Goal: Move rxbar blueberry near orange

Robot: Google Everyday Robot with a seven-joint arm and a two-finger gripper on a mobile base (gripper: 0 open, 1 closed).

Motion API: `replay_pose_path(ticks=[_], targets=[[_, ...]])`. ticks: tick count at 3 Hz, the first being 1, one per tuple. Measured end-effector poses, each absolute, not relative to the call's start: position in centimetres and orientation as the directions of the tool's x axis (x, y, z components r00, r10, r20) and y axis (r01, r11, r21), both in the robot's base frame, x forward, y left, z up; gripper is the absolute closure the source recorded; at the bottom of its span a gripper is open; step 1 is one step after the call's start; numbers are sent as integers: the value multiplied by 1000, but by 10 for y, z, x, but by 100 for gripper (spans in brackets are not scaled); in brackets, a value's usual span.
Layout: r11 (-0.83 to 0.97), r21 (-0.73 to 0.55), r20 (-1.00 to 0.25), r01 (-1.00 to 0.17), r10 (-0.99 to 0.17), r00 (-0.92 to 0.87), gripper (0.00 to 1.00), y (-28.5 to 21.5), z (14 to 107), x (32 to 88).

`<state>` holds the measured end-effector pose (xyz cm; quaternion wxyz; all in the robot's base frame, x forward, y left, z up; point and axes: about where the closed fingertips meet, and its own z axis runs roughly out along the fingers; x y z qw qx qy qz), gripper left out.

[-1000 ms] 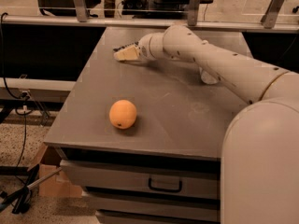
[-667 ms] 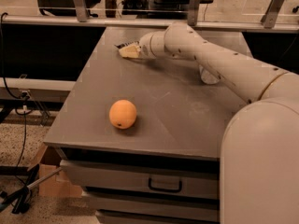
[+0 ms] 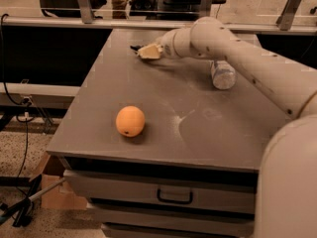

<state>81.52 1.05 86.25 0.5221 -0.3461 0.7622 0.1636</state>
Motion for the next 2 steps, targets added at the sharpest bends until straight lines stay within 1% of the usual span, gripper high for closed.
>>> replay_pose_path(ticks=[1,2], targets=[[672,-158,-903,-723,-395,-169,100,-35,896,783],[579,-196,-897,-792,-432,-94,100,-61,918,749]])
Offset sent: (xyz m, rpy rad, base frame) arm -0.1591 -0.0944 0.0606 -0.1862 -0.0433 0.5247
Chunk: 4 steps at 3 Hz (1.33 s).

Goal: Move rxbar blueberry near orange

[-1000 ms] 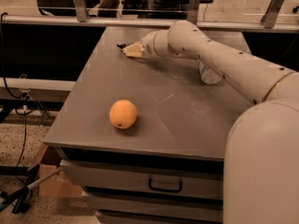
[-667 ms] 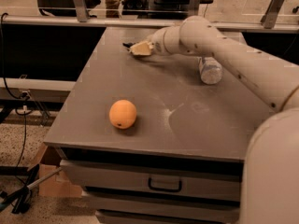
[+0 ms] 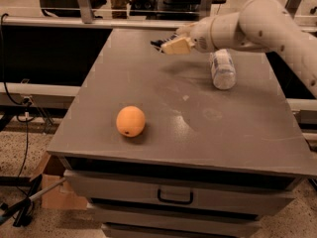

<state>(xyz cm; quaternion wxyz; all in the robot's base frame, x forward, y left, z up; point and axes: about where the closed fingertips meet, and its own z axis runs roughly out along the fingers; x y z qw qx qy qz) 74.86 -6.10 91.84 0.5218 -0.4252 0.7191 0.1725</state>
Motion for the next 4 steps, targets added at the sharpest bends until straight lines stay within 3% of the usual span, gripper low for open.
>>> replay_pose_path(ticks=[2,4], targets=[[237,-240,-833,-941,-548,74,100,-61,905,647],[78,-145,-776,-986,-627,65,100,-75,872,546]])
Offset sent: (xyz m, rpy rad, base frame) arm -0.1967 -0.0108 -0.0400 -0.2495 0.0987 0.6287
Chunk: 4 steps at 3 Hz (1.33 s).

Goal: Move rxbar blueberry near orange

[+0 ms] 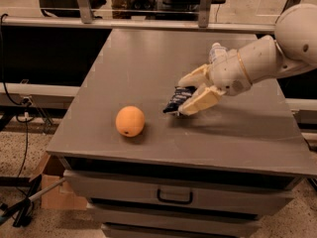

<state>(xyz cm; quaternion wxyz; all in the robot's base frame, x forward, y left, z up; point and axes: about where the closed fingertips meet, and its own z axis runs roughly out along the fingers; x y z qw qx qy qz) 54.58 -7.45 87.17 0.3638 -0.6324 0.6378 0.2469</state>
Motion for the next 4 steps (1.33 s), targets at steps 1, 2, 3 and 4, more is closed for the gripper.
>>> replay_pose_path(ticks=[1,2,3,4], targets=[[75,-99,-772,-992,-636,29,100,-74,864,513],[107,-54,-769,-993,-639,-27,88,-70,862,488],[208,5,-766,-978,-628,-137,57,-57,866,462],[307,7,-753,-952,-625,-208,26,-41,869,459]])
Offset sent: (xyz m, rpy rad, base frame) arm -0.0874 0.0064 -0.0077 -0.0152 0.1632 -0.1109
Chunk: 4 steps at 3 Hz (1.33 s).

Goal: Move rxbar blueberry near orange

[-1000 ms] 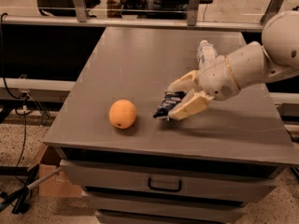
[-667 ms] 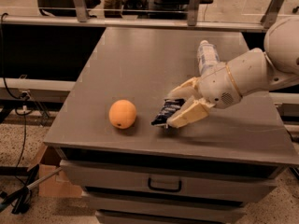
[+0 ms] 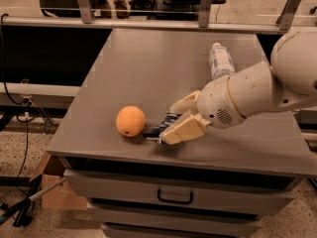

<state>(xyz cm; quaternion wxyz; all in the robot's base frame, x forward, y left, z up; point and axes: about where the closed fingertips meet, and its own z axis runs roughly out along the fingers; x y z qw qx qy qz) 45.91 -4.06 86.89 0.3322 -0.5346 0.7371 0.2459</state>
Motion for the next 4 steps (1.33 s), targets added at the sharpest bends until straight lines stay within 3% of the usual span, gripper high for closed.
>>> replay_pose_path(ticks=[1,2,4], targets=[[372,-7,-737,-928,-629,-247,3,-35,871,464],[413,-35,-721,-910,-641,-263,0,-40,874,475],[621,-216,-719,-754,-623,-307,0,-144,902,544]])
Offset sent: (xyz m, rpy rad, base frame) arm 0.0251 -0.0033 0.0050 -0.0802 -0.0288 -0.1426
